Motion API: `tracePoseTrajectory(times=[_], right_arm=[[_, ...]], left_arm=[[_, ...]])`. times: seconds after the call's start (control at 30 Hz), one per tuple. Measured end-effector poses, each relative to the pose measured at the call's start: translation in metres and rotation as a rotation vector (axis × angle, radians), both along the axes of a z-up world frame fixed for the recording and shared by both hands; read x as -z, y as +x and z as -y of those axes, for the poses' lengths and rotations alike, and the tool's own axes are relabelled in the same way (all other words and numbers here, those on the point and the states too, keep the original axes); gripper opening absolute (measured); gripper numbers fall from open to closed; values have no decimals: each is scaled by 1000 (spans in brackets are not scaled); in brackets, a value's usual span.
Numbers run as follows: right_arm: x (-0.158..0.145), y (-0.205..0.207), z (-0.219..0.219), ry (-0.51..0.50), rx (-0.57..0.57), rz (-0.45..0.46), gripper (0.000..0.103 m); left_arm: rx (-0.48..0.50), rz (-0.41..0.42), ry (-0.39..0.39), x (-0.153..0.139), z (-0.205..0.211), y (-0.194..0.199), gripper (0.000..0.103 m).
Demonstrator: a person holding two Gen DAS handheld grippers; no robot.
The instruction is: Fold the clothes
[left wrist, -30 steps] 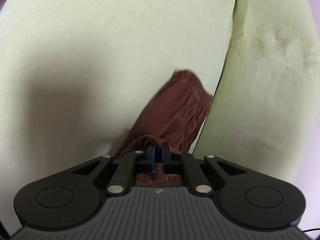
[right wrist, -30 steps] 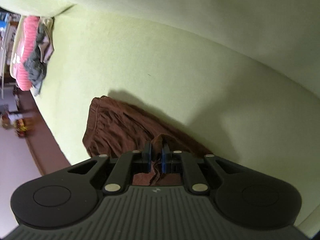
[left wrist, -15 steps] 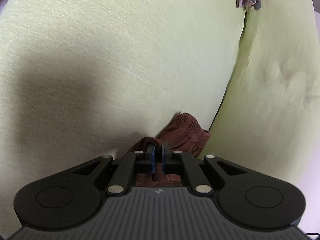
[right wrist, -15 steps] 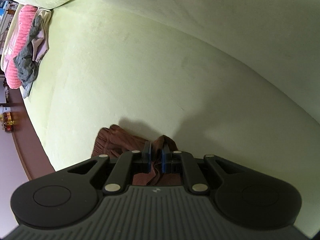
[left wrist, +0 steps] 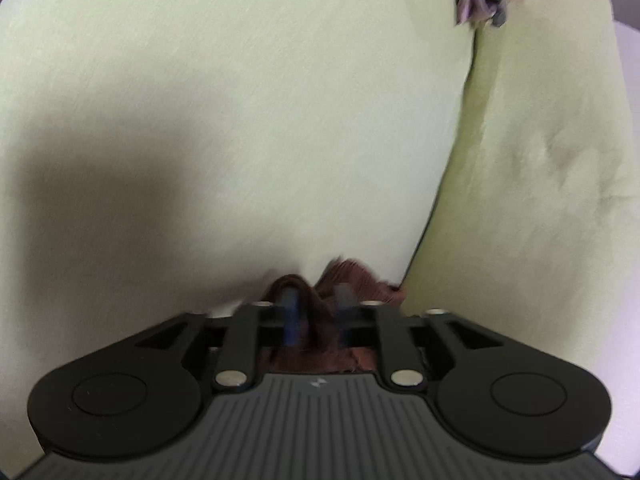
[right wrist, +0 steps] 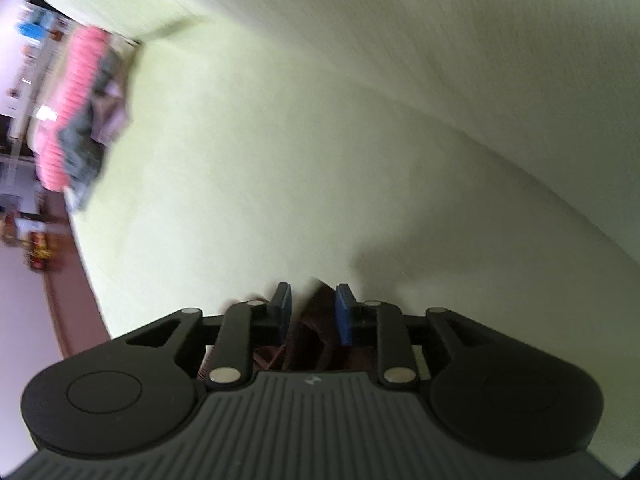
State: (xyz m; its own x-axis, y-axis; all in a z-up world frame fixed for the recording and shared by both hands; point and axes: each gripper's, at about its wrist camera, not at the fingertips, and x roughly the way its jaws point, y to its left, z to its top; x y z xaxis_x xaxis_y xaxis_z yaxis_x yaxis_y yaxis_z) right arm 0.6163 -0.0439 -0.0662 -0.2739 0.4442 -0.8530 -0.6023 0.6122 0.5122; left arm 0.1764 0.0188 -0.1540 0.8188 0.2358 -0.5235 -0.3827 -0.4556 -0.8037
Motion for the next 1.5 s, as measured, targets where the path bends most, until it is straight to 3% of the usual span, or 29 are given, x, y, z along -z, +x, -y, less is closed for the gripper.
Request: tracePoseTrajectory(times=[0.1,0.13,0.3,0.47,0.6,0.8,0.87,0.93,1.03,1.17,1.3,1.43,1.5], right_arm=[[-18,-3,1,74,-6,63,27],[-22,-5,2,80,-12,79,27],[-42,-24,17,51,-149,191,27],[-40,-69,33,-10,-422,230,27],[-20,-96,26,-42,-567,250,27],[-20,-92,0,45,-517,292,27],[-31,-80,-1,96,-454,321,28],[-39,-69,6,114,-428,337,31],[-44,-55,20,109,-463,348,49],[-34,-31,40,49,-553,333,51],[-23,-15,43,44,-552,274,51],[-3,-11,41,61,-550,190,50],[7,-13,39,63,-549,173,50]], left_arm=[[-35,-26,27,-8,-6,-11,46],[-2,-50,58,-15,-9,-12,46],[265,-141,268,-49,-23,4,46],[660,-187,453,-70,-19,68,46],[780,-235,517,-66,-16,100,46],[821,-294,594,-71,-27,108,46],[841,-324,641,-77,-32,103,54],[914,-352,757,-84,-37,100,66],[1020,-389,902,-88,-48,99,67],[1200,-362,1021,-83,-67,110,67],[1445,-268,1068,-72,-82,128,64],[1630,-230,1117,-65,-82,139,61],[1676,-197,1127,-66,-82,138,58]])
